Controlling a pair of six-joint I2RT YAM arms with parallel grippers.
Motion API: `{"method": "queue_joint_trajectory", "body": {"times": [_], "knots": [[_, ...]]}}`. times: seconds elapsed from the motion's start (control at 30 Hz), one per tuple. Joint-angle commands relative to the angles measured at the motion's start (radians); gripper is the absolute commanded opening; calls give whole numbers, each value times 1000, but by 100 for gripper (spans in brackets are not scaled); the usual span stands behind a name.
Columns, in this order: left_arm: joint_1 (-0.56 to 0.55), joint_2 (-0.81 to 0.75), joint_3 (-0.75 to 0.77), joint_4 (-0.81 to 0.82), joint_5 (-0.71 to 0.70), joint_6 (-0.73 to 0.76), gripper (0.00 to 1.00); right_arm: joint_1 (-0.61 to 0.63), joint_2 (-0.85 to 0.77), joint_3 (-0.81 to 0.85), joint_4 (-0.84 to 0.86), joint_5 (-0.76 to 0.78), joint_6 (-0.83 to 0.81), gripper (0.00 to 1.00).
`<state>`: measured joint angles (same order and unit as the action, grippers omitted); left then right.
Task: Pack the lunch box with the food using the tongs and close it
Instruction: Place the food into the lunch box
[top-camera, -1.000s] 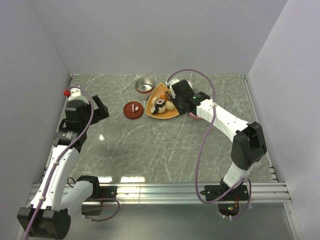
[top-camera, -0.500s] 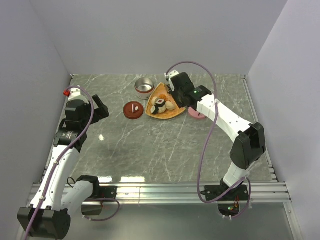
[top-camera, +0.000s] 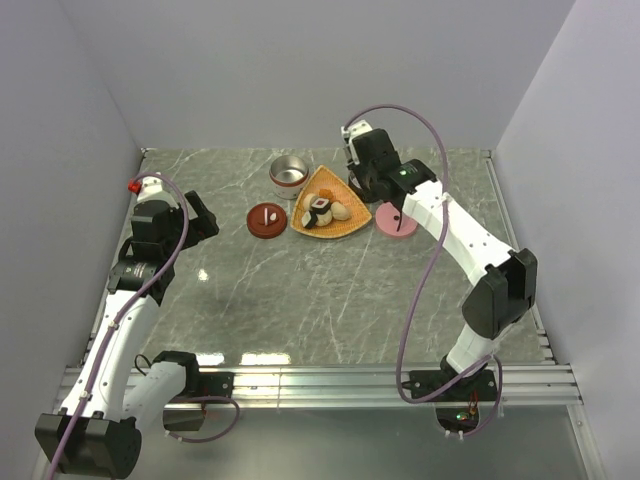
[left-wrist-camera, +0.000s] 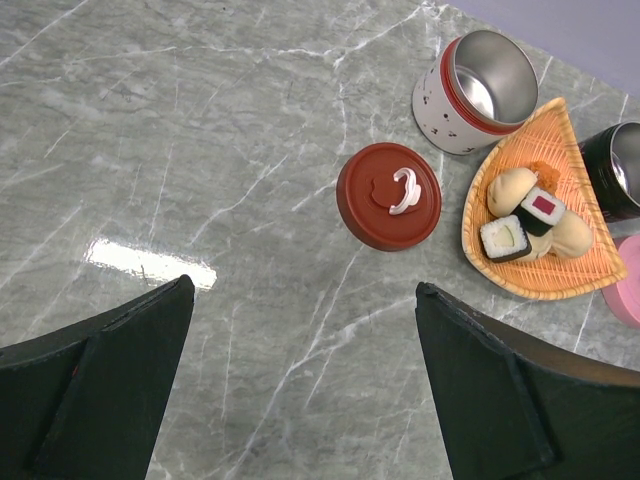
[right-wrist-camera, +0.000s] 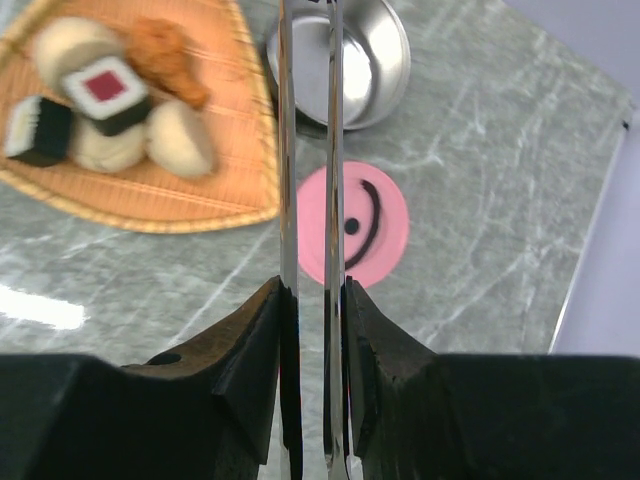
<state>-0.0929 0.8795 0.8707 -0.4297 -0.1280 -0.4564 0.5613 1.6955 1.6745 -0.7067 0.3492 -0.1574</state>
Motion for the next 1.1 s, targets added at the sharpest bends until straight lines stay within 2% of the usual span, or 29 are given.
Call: {"method": "queue_joint_trajectory", "body": {"times": [0.0,0.3,0.4,0.57,0.97,1.07], "knots": [[5,-11,1,37,13,18,100,-50,-43,-4,10,45,15,21],[5,-14,1,36,13,13,99,-133,-42,-47,-17,-4,56,25],[5,-16,2,35,16,15,100,-133,-42,-67,-13,-4,70,37],[5,-17,1,32,19,10,100,-135,-42,-87,3,-13,81,45],[5,-24,-1,32,18,10,99,-138,-94,-84,3,-47,93,46],[5,-22,1,32,18,9,99,-129,-126,-78,-14,-105,117,46]]}}
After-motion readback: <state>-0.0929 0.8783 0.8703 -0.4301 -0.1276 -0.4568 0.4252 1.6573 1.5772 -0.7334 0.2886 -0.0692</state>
